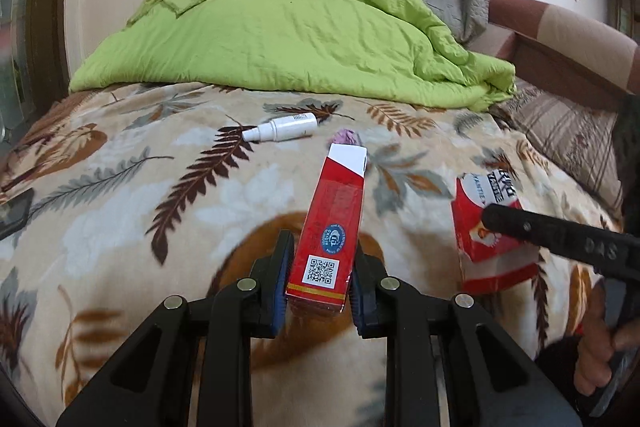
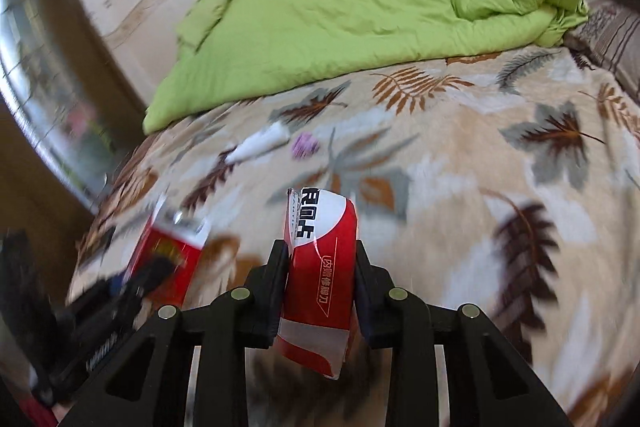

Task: Collect trash
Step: 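Grasp the red-and-white snack wrapper with the right gripper while the left holds the pack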

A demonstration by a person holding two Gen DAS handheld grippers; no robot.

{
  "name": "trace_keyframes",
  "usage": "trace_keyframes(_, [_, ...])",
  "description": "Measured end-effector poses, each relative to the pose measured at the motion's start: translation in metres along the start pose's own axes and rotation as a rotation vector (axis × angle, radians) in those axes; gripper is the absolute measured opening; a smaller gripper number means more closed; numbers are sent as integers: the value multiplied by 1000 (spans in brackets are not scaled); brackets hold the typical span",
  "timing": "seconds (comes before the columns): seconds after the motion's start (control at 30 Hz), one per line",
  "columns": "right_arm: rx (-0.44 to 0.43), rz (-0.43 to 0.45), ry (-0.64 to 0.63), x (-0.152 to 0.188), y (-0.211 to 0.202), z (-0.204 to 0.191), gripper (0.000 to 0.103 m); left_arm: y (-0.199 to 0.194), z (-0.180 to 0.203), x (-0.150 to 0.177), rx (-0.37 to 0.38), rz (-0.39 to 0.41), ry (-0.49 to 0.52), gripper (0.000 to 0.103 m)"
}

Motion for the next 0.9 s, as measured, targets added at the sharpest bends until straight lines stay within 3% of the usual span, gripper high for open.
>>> trace_keyframes(0.33, [-39,39,-9,29,-27,-10,33,-34,10,19,-89,42,57,24])
trace_keyframes(0.6, [-32,58,-31,31,-31,-14,33,-32,2,20,-152,43,58,24])
trace_keyframes(0.9, [-41,59,-9,29,-33,-10,33,-27,4,19,-172,51,78,24])
Point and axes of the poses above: each gripper's, at about its wrist camera, not at the fingertips, and y roughly the way its jaws point, z to its right, x to its underside, the point moved 10 cm from there along y, roughly the way its jaws point, and after that the axes turned 3 degrees about -z, right-handed, at the moved point
